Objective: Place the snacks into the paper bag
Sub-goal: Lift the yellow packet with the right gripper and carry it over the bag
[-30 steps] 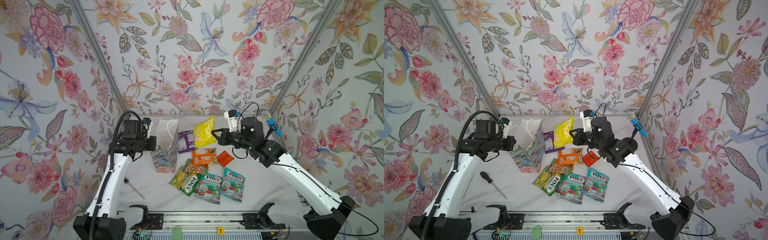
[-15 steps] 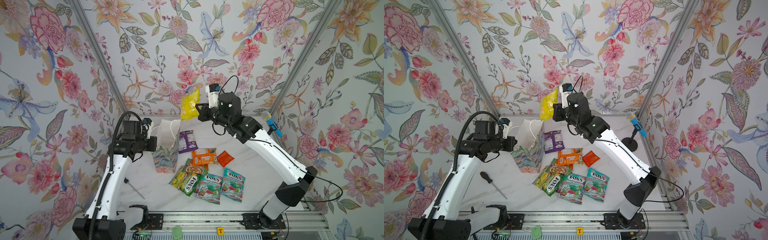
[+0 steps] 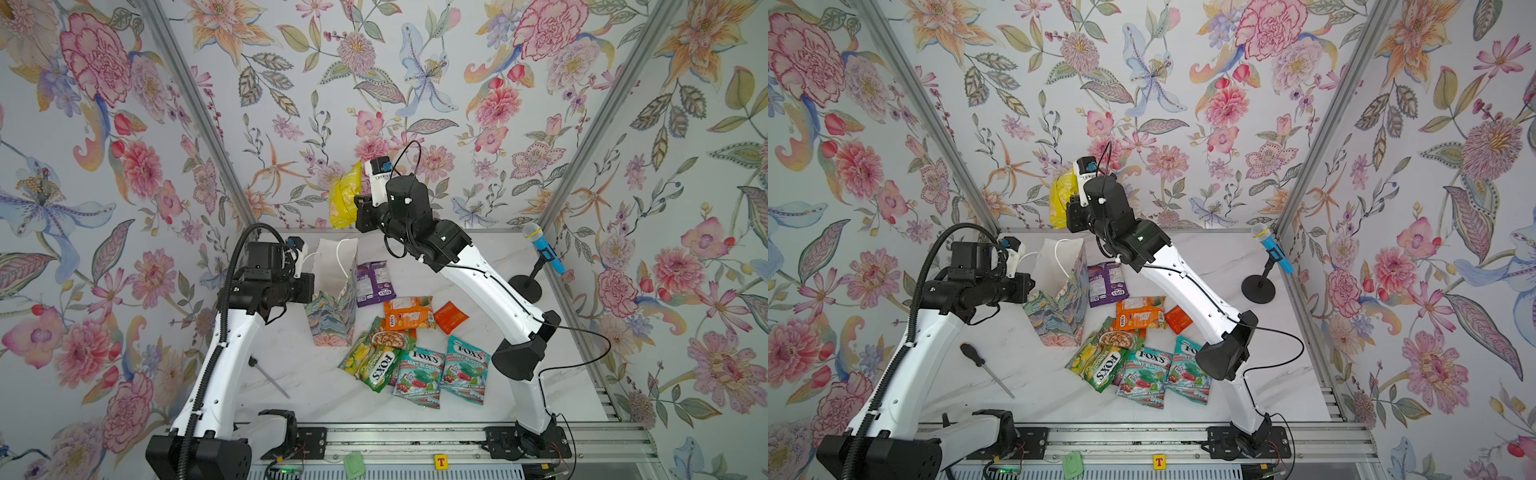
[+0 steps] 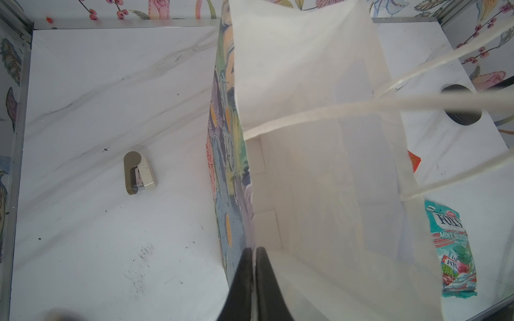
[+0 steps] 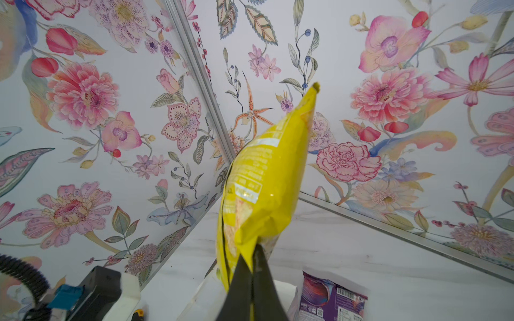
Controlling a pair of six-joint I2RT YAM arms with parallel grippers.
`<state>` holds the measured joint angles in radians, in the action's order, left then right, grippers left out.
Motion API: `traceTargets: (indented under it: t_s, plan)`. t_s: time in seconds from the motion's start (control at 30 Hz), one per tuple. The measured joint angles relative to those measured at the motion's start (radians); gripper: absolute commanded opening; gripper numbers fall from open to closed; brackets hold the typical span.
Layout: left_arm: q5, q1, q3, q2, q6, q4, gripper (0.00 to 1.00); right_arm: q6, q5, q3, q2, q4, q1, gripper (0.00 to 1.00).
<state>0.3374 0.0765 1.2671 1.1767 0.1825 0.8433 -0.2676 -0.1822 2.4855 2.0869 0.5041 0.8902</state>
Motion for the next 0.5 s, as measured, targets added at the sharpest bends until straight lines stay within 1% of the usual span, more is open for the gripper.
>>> traceTargets:
  t_s: [0.23,0.5]
  plan:
    - [0.0,0.0,0.0,-0.001,0.0,0.0,0.06,0.034,-0.048,0.0,0.005,0.051,0.034,0.0]
    - [-0.001,0.0,0.0,-0.001,0.0,0.0,0.06,0.064,-0.087,-0.123,-0.047,0.076,0.079,0.0]
